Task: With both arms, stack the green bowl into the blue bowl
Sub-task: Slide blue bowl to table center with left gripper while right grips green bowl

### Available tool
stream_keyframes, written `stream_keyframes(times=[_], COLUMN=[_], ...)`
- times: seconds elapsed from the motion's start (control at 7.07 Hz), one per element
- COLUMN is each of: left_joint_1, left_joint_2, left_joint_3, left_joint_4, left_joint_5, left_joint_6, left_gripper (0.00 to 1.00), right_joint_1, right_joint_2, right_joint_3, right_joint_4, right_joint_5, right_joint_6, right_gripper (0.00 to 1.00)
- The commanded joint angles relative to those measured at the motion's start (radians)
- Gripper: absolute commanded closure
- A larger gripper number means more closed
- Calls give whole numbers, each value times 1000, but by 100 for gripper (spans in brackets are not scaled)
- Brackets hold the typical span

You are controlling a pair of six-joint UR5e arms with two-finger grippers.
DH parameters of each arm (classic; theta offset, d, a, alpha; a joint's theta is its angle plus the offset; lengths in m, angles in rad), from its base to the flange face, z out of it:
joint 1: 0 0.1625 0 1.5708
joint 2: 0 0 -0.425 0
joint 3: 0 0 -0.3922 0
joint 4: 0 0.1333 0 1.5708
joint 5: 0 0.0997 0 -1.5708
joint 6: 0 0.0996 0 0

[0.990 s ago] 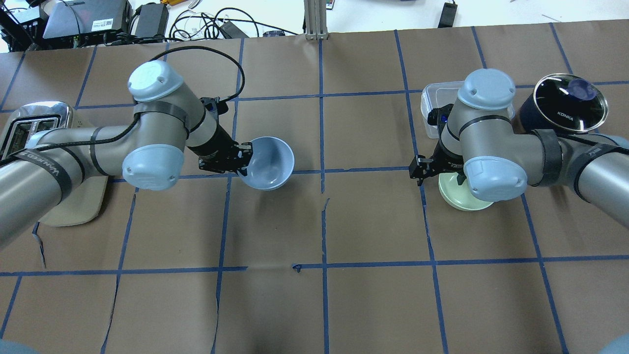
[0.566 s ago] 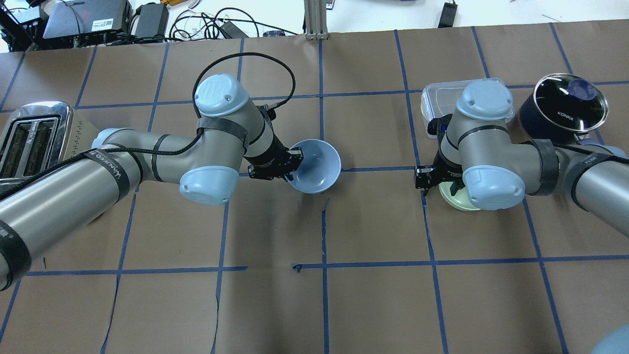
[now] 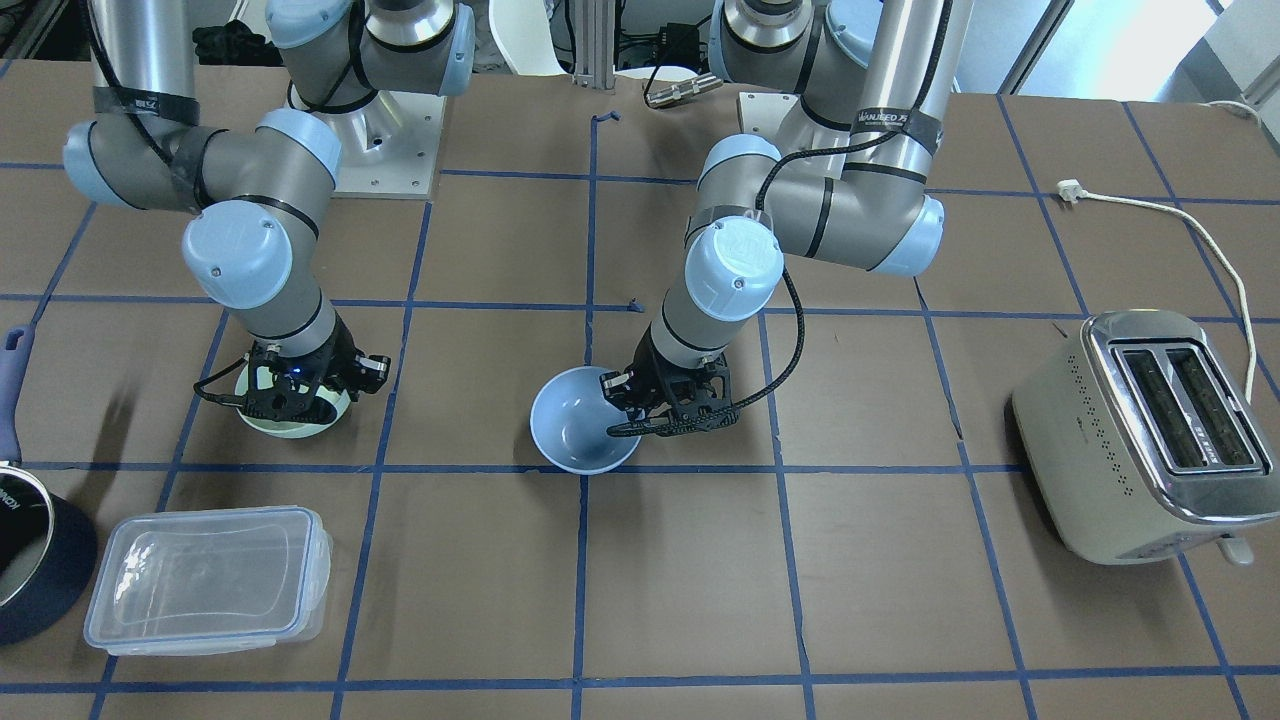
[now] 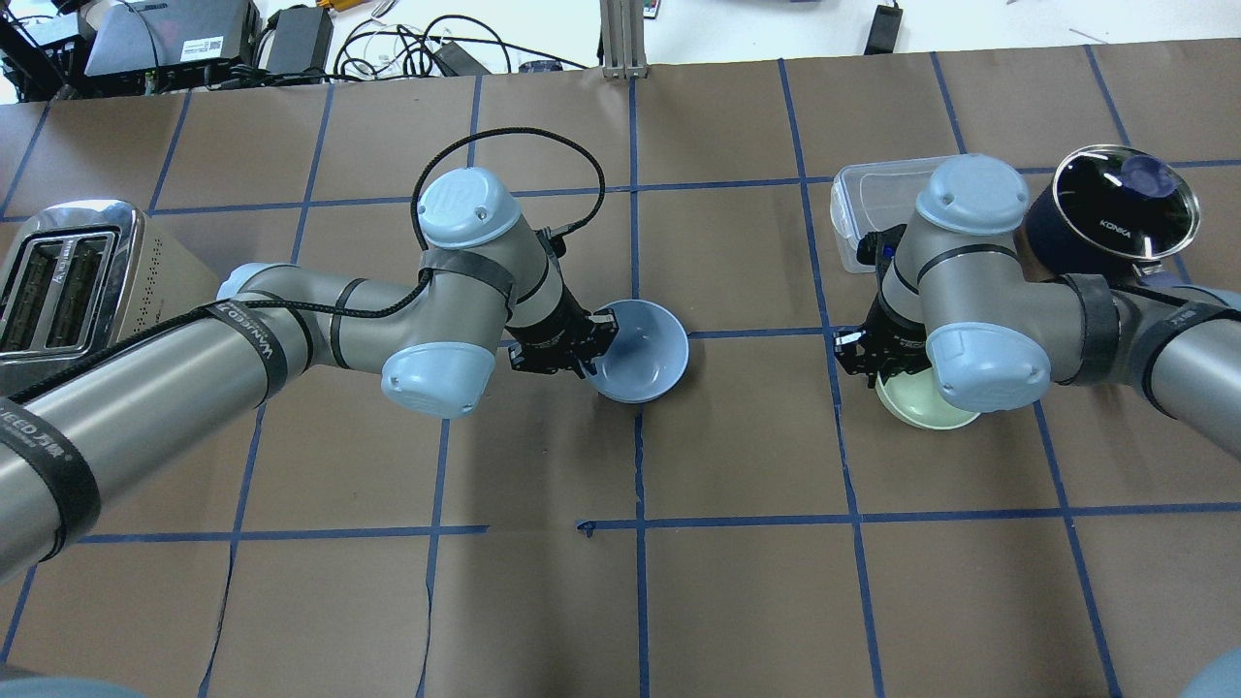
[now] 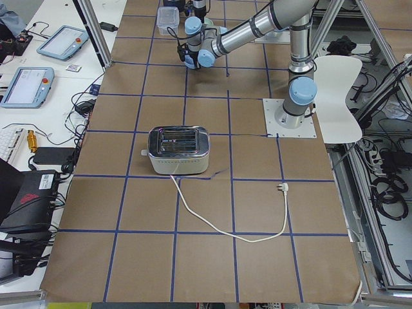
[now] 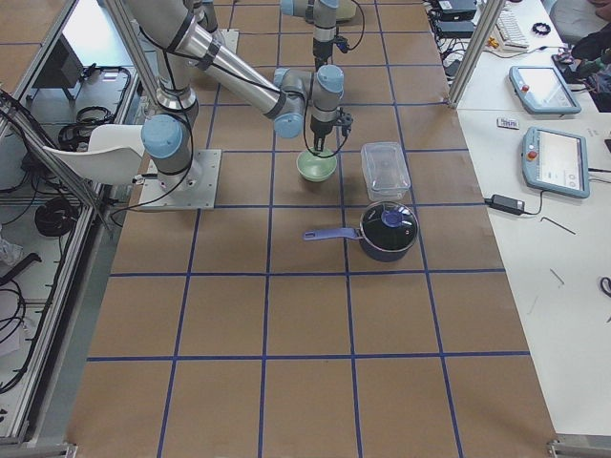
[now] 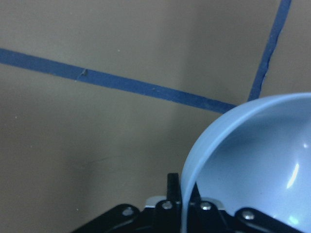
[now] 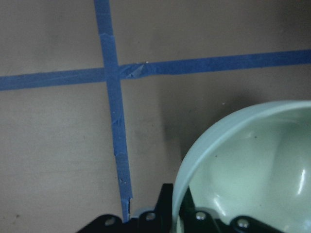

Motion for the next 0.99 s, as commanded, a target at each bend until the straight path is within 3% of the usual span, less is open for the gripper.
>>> stream_keyframes(times=[0.0, 0.14, 0.42, 0.57, 0.85], left_joint_1=[-1, 9, 108, 208, 276], left_joint_2=[-11, 8, 61, 86, 165], left_joint_3=[3, 18, 94, 142, 249], left_joint_4=[4, 45, -12, -152, -361], left_joint_5=[3, 0, 8, 18, 128], left_joint_6=[-1, 17, 194, 431, 556], left_gripper=[15, 0, 0, 0, 0], right_joint_1=[0, 5, 31, 73, 240], right_joint_2=[-30, -32, -19, -12, 65], right_joint_3=[-54, -128, -308, -357, -454], right_joint_4=[65, 168, 376, 393, 383], right_joint_5=[0, -2, 1, 13, 0], right_joint_6=[22, 28, 123, 211, 435], right_gripper=[100, 100, 100, 100, 100])
